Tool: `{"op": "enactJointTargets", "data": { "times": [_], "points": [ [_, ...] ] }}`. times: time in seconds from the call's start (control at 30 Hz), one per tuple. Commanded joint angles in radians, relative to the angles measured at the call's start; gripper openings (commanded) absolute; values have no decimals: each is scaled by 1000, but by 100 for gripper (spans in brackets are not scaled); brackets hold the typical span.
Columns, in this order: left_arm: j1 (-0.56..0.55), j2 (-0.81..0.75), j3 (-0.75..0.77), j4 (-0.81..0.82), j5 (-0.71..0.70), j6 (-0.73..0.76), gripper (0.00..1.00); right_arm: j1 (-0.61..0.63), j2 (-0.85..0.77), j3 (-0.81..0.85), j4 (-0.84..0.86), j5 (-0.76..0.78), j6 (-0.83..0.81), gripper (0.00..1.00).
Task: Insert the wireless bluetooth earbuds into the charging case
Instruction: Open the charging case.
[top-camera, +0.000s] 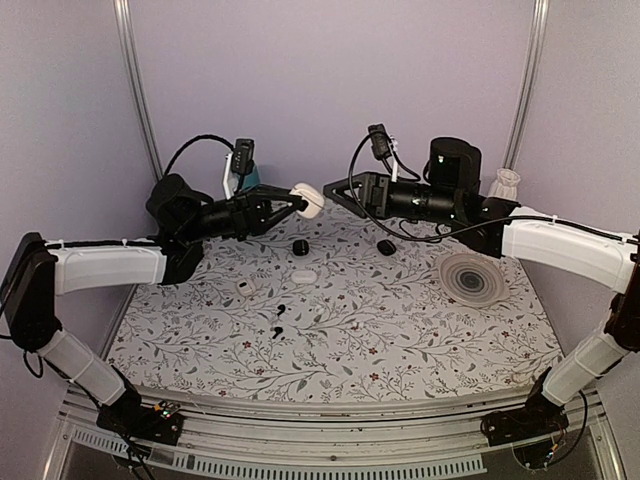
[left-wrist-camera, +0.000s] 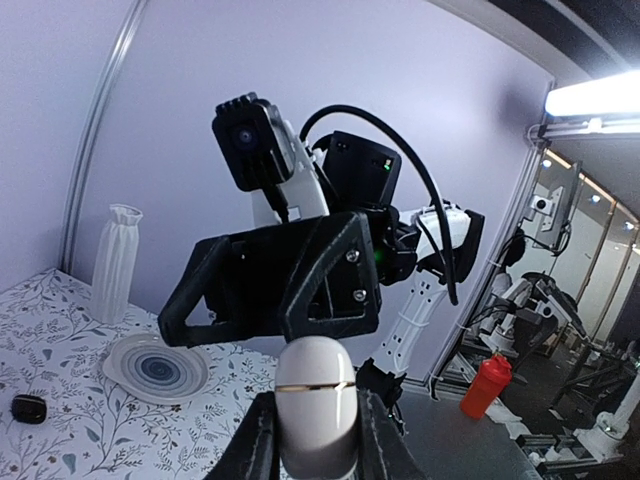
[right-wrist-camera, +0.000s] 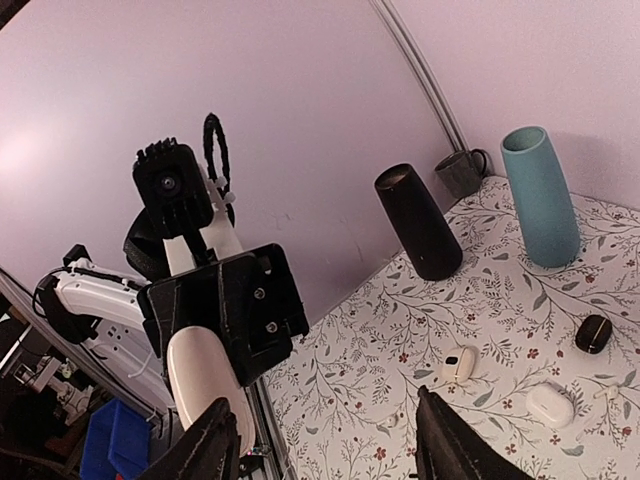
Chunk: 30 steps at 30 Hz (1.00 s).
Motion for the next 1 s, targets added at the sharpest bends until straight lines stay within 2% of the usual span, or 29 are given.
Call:
{"op": "enactJointTargets", "data": {
  "times": [0.0,0.2,0.47,0.63,0.8,0.97],
  "points": [
    [-4,-28,24,-26,-1,33,0,-2,-13,7,-9,-26,-28,61],
    [-2,-20,38,-56,-30,33,0,32,-47,-24,18,-44,-102,62],
    [-3,-5,56,-60,-17,24,0,37,-39,-33,23,-33,-113,62],
    [-7,-4,60,-54,14,23,0,36,-12,-9,18,-37,-99,57],
    [-17,-8,61,-39,55,26,0,19,-4,-10,-10,32,-86,50],
    [-29,-11,56,-41,94,38,0,-3,-9,-19,-7,44,-51,50]
  ]
}}
